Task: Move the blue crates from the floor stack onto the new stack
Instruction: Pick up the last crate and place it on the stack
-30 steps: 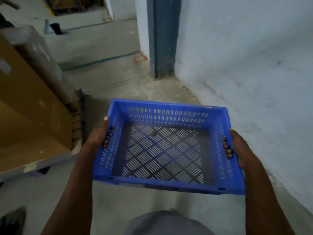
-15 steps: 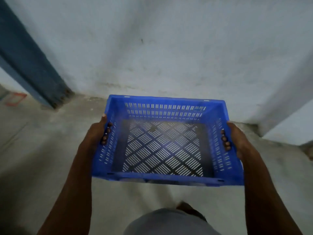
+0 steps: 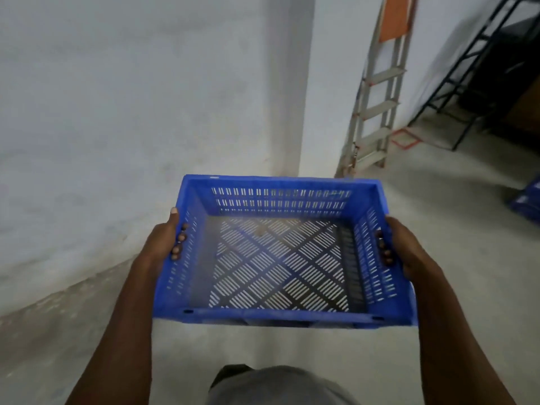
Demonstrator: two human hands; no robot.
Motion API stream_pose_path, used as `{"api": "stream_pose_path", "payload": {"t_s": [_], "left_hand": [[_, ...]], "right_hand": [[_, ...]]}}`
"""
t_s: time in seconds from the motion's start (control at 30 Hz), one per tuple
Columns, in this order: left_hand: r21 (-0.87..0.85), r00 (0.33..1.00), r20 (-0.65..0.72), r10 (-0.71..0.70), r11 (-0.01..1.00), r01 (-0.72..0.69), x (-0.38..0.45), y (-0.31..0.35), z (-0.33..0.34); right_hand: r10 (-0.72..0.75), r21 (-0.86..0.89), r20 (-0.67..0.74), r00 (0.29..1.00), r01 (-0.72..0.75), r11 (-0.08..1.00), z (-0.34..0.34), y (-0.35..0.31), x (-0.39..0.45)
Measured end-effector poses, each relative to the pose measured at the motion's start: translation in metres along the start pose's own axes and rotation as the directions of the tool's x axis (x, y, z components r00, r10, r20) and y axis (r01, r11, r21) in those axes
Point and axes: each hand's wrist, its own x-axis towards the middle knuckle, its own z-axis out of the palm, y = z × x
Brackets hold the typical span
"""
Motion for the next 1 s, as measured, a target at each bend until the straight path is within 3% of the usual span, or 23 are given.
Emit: {"api": "stream_pose_path", "payload": {"t_s": [0.23,0.5,0.73,0.9,1.0], "left_hand": [[0.113,0.933,0.355,0.049,0.989,-0.095,0.046,0.06,0.161],[0.191,0.733,0.679,0.045,0.953,-0.236,0.064,0.122,0.307],[0.2,0.547,0.837,0.011,0.924,-0.325,0.046,0.143,0.408],[0.238,0.475,0.878,-0.054,0.91,-0.338,0.037,0.144,0.479],[0.24,0.458,0.887,-0.052,0.901,-0.362,0.03,0.148,0.529]], "right_hand": [[0.081,0.166,-0.321,0.944,-0.028,0.986,-0.119,0.023,-0.036],[0.197,0.387,-0.574,0.795,0.051,0.921,-0.163,0.061,-0.098],[0.324,0.494,-0.708,0.627,0.112,0.862,-0.175,0.1,-0.143],[0.391,0.534,-0.743,0.543,0.128,0.836,-0.211,0.108,-0.14],[0.395,0.534,-0.747,0.534,0.129,0.836,-0.251,0.105,-0.124]]}}
